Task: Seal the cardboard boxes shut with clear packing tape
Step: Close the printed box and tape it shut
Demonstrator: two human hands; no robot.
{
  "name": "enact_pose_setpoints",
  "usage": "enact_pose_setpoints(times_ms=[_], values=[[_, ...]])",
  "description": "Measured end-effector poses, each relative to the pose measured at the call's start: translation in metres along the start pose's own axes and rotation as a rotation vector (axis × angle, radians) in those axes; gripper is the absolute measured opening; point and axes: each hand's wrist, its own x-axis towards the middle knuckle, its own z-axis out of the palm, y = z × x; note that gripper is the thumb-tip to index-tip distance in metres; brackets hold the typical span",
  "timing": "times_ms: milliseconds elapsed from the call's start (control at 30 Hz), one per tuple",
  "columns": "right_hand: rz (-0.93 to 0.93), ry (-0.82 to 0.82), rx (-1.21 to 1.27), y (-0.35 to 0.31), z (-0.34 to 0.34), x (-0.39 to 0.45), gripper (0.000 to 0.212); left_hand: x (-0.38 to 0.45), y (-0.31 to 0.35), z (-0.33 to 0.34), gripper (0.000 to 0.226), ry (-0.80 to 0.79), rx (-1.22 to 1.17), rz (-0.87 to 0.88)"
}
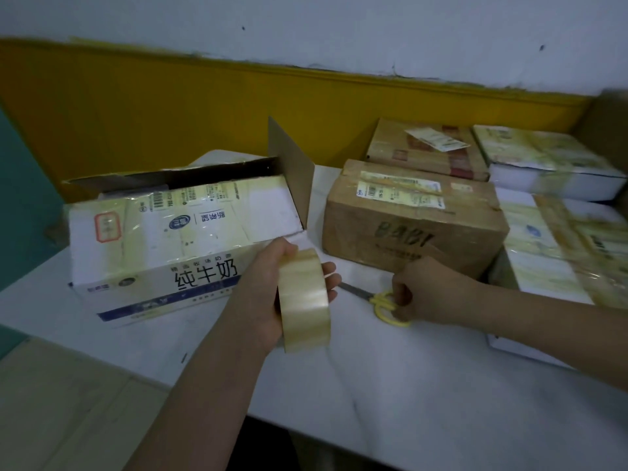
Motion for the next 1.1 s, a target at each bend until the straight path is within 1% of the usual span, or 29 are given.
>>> enact_pose_setpoints(times_ms=[67, 100, 167, 233, 300, 333, 400, 467, 567, 700, 800, 867, 967, 1033, 1100], values=[[0.024, 0.018, 0.083, 0.002, -0.013, -0.008, 0.029, -0.002, -0.001, 0.000, 0.027, -0.003, -0.008, 0.010], [0.031, 0.048, 0.145, 0.003, -0.024, -0.012, 0.027, -0.001, -0.001, -0.001, 0.027, -0.003, -0.010, 0.016], [0.001, 0.136, 0.266, -0.001, -0.051, -0.021, 0.016, -0.001, -0.003, -0.002, 0.028, 0.002, -0.021, 0.025], [-0.095, 0.162, 0.473, -0.016, -0.078, -0.027, 0.006, -0.001, -0.005, -0.003, 0.028, 0.003, -0.032, 0.034], [-0.247, 0.141, 0.720, -0.037, -0.097, -0.023, 0.007, -0.001, -0.005, -0.002, 0.027, 0.004, -0.051, 0.038], [-0.316, 0.158, 0.756, -0.051, -0.102, -0.015, 0.007, -0.001, -0.005, -0.002, 0.027, 0.005, -0.060, 0.041], [-0.414, 0.224, 0.749, -0.078, -0.103, 0.012, 0.004, 0.000, -0.005, -0.001, 0.027, -0.005, -0.073, 0.043], [-0.471, 0.265, 0.818, -0.109, -0.095, 0.047, 0.005, 0.000, -0.003, 0.000, 0.027, -0.007, -0.085, 0.029], [-0.488, 0.229, 1.005, -0.143, -0.077, 0.096, 0.011, 0.000, -0.001, -0.001, 0.027, -0.015, -0.097, 0.014], [-0.481, 0.233, 1.111, -0.143, -0.065, 0.129, 0.013, 0.000, 0.001, -0.001, 0.031, -0.017, -0.122, -0.020], [-0.522, 0.257, 1.080, -0.140, -0.060, 0.133, 0.014, -0.008, -0.003, 0.003, 0.026, -0.035, -0.163, -0.137], [-0.543, 0.283, 1.029, -0.141, -0.057, 0.131, 0.012, -0.012, -0.007, 0.005, 0.031, -0.033, -0.198, -0.206], [-0.604, 0.335, 0.912, -0.141, -0.058, 0.128, 0.014, -0.013, -0.006, 0.005, 0.031, -0.035, -0.169, -0.214], [-0.633, 0.280, 0.838, -0.144, -0.068, 0.119, 0.016, -0.015, -0.005, 0.006, 0.030, -0.040, -0.133, -0.211], [-0.664, 0.144, 0.738, -0.145, -0.088, 0.101, 0.018, -0.018, -0.005, 0.007, 0.032, -0.045, -0.127, -0.209]])
